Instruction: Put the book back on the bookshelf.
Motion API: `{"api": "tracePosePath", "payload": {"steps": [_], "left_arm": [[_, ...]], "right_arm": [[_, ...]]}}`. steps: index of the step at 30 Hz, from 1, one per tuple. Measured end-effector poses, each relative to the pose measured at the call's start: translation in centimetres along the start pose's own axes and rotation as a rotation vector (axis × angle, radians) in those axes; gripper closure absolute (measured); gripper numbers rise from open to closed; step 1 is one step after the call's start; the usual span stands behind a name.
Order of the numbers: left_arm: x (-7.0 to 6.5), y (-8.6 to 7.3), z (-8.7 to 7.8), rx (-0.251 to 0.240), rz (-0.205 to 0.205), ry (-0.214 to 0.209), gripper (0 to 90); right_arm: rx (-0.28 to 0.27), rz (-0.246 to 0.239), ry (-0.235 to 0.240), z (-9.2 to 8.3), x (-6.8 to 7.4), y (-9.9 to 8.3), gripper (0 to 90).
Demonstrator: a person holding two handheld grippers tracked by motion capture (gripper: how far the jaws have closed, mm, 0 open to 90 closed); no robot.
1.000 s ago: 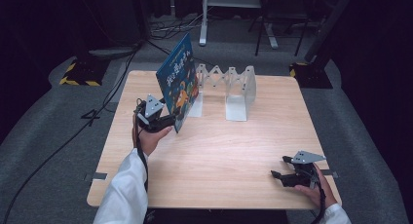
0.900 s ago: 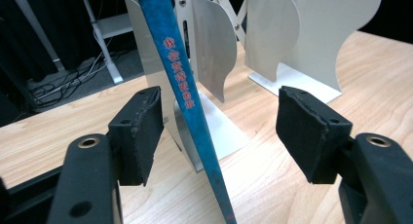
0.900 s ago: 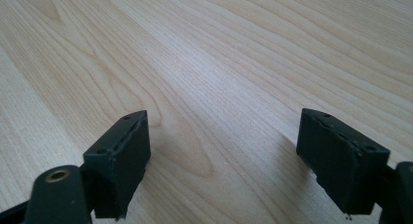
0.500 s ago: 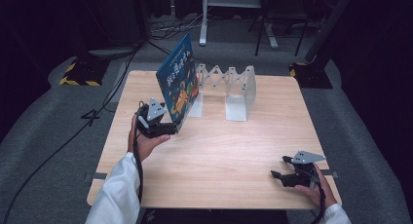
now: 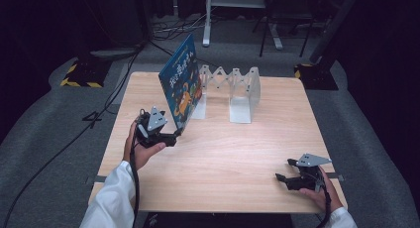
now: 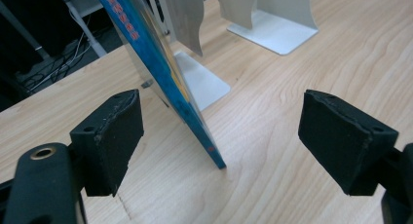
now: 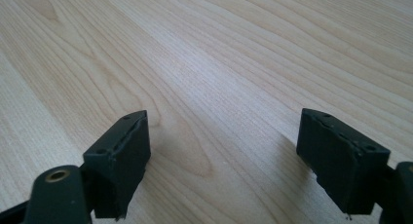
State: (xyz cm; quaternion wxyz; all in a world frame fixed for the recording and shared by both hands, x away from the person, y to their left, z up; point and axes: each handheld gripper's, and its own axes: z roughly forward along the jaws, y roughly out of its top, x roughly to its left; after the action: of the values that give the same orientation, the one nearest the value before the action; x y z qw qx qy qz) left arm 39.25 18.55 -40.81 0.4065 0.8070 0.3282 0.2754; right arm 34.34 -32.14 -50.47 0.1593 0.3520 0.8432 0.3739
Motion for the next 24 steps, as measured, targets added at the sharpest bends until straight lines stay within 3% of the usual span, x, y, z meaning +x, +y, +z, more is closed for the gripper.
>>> {"api": "tracePosePath", "payload": {"steps": [8,14,18,24], "left_arm": [[-0.9,-1.0,-0.9,0.073,0.087,-0.015,17.1],[-1.5,-2.1,-1.6,0.117,0.1,-0.017,17.1],[-1.7,-3.0,-1.7,0.169,0.131,-0.019,17.1],[-2.4,-4.7,-1.5,0.224,0.126,-0.023,17.0]], "right_arm": [[-0.002,0.006,-0.006,-0.1,0.0,-0.1,20.2],[0.002,0.01,-0.011,-0.2,0.0,-0.1,20.2],[0.003,0.008,-0.011,-0.2,0.0,-0.1,20.1],[0.001,0.008,-0.013,-0.2,0.0,-0.2,20.0]]}}
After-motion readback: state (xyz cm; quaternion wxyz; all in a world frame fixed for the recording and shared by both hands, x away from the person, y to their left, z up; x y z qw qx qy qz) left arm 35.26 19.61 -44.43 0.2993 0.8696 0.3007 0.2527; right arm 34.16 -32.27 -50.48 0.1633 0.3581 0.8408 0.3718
